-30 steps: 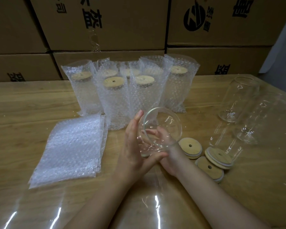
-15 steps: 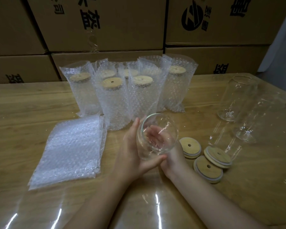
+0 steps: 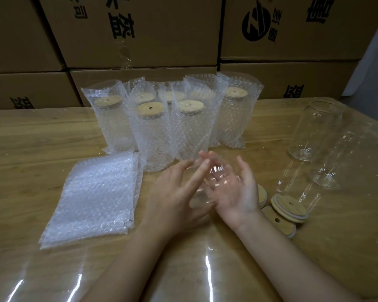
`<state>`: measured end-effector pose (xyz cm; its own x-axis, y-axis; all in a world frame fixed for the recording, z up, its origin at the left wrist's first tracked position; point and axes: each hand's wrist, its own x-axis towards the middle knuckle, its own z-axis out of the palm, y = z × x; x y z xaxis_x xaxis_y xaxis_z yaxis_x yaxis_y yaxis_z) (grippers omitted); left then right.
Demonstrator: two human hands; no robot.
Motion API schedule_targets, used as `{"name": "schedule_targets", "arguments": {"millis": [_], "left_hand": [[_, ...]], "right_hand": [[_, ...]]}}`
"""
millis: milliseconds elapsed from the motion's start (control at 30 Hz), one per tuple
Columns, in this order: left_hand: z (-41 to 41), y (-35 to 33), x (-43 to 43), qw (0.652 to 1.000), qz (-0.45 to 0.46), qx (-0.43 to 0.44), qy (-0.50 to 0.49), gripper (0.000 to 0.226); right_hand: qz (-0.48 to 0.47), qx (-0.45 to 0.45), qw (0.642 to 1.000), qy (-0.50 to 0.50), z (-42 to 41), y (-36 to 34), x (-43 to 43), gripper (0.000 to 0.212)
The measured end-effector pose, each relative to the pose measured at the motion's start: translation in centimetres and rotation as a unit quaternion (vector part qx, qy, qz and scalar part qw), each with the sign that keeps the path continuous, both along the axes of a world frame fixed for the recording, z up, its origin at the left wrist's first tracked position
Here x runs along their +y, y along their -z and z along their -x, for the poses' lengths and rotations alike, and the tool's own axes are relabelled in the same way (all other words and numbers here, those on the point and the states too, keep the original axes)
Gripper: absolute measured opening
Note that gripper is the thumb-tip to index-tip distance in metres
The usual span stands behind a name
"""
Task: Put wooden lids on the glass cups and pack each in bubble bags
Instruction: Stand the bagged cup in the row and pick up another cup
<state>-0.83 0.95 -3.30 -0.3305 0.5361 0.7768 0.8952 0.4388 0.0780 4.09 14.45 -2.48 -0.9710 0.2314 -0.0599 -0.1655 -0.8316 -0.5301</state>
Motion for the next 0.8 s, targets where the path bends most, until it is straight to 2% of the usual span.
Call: {"name": "schedule_targets", "arguments": {"millis": [67,133,200,300,367,467,567,633,700,800], "left_hand": [[0.1,0.0,-0.1,0.998,0.029,0.033,-0.041,0.083],[0.0,0.1,-0.1,0.994,0.056,0.059,-0.072,0.085],[-0.1,0.1,-0.2,0.988,0.086,0.08,-0.098,0.087],[-0.1,0.3,-0.2,0.983,0.109,0.081,-0.125,0.093],[-0.1,0.4,-0.3,0.983,0.109,0.069,-0.132,0.094],[0.1,0.7,-0.5,0.986,0.095,0.055,-0.128,0.091],[0.1,1.0,-0.6,0.993,0.05,0.002,-0.107,0.087],[0.2,0.8,-0.6,0.994,0.004,-0.057,-0.09,0.082],[0.3,0.7,-0.5,0.992,-0.022,-0.091,-0.084,0.082],[0.4,0.8,-0.5,0.992,-0.021,-0.082,-0.098,0.085]], "right_hand": [[-0.055,0.022,0.998,0.029,0.0,-0.2,0.2,0.039],[-0.151,0.019,0.985,0.085,0.0,0.0,0.2,0.032],[-0.245,0.005,0.957,0.157,0.1,0.3,0.1,0.031],[-0.369,0.009,0.907,0.205,-0.1,0.7,-0.3,0.032],[-0.456,0.029,0.862,0.218,-0.3,1.1,-0.5,0.043],[-0.599,0.067,0.76,0.244,-0.4,1.5,-0.4,0.048],[-0.664,0.141,0.683,0.27,-0.5,1.4,-0.2,0.043],[-0.687,0.181,0.647,0.276,-0.5,1.3,0.3,0.041],[-0.689,0.167,0.648,0.278,-0.7,1.2,0.8,0.037],[-0.664,0.093,0.676,0.306,-1.1,0.6,1.1,0.03]]}}
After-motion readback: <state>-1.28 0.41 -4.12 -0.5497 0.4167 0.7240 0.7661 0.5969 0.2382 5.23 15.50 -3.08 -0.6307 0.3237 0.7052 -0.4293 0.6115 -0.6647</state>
